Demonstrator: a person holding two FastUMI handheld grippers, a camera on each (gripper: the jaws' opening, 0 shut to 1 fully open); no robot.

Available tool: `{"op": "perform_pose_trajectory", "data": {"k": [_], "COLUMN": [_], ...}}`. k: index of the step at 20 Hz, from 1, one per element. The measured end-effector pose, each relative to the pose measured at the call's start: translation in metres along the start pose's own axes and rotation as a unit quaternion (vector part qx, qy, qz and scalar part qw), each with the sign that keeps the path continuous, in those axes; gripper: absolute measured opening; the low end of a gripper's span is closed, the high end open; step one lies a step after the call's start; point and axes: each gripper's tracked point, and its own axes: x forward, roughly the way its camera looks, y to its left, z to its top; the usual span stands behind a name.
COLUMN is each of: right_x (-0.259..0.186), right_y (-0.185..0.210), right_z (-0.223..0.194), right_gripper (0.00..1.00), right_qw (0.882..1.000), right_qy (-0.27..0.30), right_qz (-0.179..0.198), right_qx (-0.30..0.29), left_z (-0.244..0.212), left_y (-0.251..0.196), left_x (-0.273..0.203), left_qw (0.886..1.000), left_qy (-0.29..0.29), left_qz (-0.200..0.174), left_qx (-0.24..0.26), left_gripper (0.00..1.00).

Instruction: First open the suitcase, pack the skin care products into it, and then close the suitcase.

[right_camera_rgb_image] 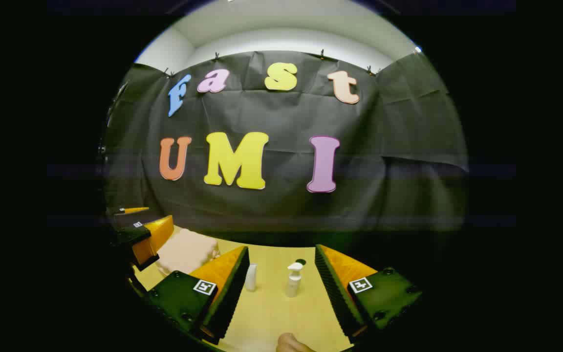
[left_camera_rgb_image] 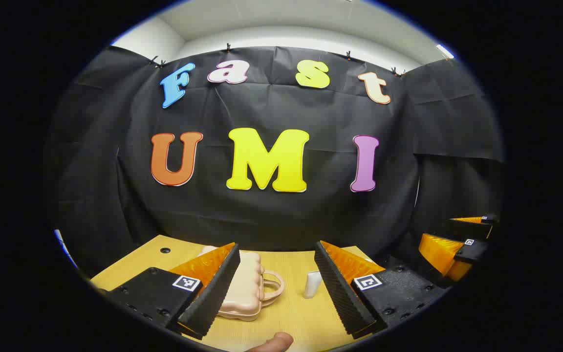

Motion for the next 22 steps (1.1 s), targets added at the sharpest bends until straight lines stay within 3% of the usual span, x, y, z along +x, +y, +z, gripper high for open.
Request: {"op": "perform_pose_trajectory", "data": {"k": [8, 15, 20, 22], "right_x": [0.006, 0.014, 0.018, 0.017], "right_y": [-0.029, -0.023, -0.027, -0.035], "right_z": [-0.008, -0.018, -0.021, -0.023], "right_gripper": [0.8, 0.8, 0.8, 0.8], "right_qw": [1.0, 0.999, 0.999, 0.999], "right_qy": [0.018, 0.034, 0.042, 0.043], "right_qz": [-0.017, -0.008, -0.006, -0.01], "right_qx": [0.011, -0.002, -0.015, -0.017], "left_z": [-0.01, -0.023, -0.069, -0.099], "left_y": [-0.011, -0.007, 0.006, 0.006], "left_x": [0.009, 0.018, 0.043, 0.053], "left_qw": [1.0, 0.999, 0.992, 0.987], "left_qy": [0.011, 0.018, 0.041, 0.058], "left_qz": [-0.004, 0.003, 0.011, -0.002], "left_qx": [0.01, 0.03, 0.116, 0.151], "left_gripper": [0.98, 0.98, 0.99, 1.0]}}
